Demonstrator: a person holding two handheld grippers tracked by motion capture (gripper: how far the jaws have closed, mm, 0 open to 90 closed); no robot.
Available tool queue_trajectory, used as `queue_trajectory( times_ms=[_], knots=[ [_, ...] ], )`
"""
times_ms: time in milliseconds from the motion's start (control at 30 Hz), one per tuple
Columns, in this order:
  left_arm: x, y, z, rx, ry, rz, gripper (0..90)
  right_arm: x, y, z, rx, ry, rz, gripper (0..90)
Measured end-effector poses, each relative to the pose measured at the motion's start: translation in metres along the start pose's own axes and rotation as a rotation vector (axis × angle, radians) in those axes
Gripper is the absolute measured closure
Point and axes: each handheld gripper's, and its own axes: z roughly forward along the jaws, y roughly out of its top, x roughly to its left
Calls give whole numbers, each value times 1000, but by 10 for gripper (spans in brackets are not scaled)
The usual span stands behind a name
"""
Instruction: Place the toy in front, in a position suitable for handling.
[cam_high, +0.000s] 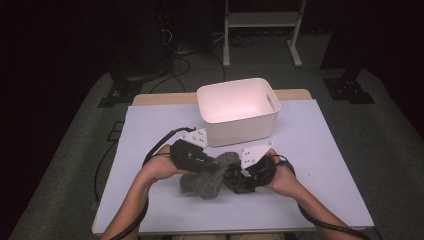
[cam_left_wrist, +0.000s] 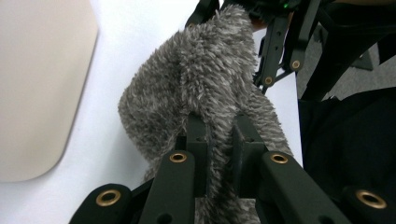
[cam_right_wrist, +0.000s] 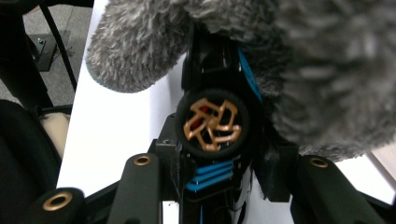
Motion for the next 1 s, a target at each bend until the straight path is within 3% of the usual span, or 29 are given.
queue_trajectory(
  times_ms=[200, 467, 600, 833, 1000],
  knots=[
    [-3, 6, 5, -8, -14, 18, 803, 1, -3, -6, 3, -3, -4, 572],
    [-2, 0, 15, 31, -15, 14, 802, 3, -10, -21, 23, -18, -4, 571],
    [-2, 3, 20, 8, -45, 18, 798, 2, -13, -28, 29, -24, -1, 571],
    [-4, 21, 19, 12, -40, 51, 800, 1, -12, -29, 27, -28, 11, 574],
    [-3, 17, 14, 2, -37, 44, 800, 2, -8, -25, 35, -26, 7, 575]
  ],
)
